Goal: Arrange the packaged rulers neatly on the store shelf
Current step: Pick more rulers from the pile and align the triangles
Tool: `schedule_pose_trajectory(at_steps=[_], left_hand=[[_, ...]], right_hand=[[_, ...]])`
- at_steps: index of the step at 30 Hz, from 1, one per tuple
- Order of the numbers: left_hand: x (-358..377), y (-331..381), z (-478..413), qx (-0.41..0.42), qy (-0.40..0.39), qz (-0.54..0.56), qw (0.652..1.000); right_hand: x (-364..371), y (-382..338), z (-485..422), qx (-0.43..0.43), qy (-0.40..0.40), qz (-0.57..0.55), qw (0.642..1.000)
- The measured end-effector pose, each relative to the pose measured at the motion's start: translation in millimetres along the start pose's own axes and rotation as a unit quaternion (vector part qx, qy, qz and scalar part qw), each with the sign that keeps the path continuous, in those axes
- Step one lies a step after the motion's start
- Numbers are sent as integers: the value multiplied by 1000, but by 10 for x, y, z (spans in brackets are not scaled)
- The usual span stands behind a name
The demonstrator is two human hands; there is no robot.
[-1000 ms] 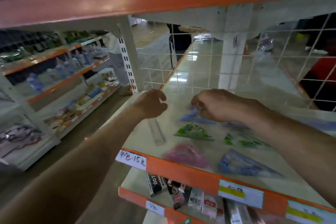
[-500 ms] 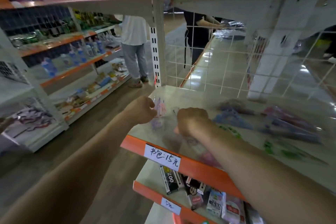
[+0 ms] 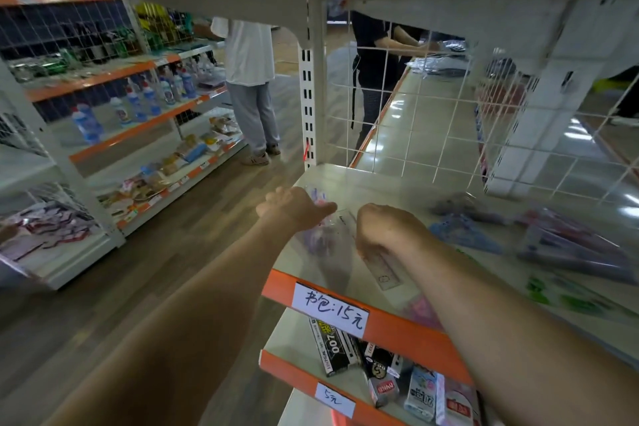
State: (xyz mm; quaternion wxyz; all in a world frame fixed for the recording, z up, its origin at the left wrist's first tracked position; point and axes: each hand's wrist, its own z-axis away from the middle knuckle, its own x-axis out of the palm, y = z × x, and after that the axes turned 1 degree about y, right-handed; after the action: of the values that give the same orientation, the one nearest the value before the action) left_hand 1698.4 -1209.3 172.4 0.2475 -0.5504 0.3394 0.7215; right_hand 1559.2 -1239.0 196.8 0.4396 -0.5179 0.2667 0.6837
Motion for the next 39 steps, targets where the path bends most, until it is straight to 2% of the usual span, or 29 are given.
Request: schedule_pose_trajectory(at_steps=[4,11,15,21,23,28,32,35,37,39], left_hand=[[23,81,-10,9,-6,-51,999],[0,112,-35,60,-30,46,997],[-25,55,-73,43,-65,117,990],[-46,-43,-103,24,-66,187,980],[-66,-52,-81,18,-70,210,975],[-139,-126,-17,5,-86,275,958],[-223,-204,35,-17,-106,357,928],[-281,-219,126,-25,-156,461,873],[-299,-214,174,-12,-180,508,842],[-314,-185,225,5,-189,542,818]], right_hand=[[-13,-20,-47,1,-19,-1,1000],[-50,-8,-108,21,-29,-9,999],[-48,-1,-136,27,-50,-12,998],[-64,44,-156,38,-69,-47,996],[-36,37,-130,28,-61,-34,997],[29,-21,-44,3,13,4,1000],[-23,9,12,8,13,8,1000],[-5,73,33,12,2,-31,999],[23,144,-2,2,8,-122,993],[28,205,-8,-33,7,-296,955]])
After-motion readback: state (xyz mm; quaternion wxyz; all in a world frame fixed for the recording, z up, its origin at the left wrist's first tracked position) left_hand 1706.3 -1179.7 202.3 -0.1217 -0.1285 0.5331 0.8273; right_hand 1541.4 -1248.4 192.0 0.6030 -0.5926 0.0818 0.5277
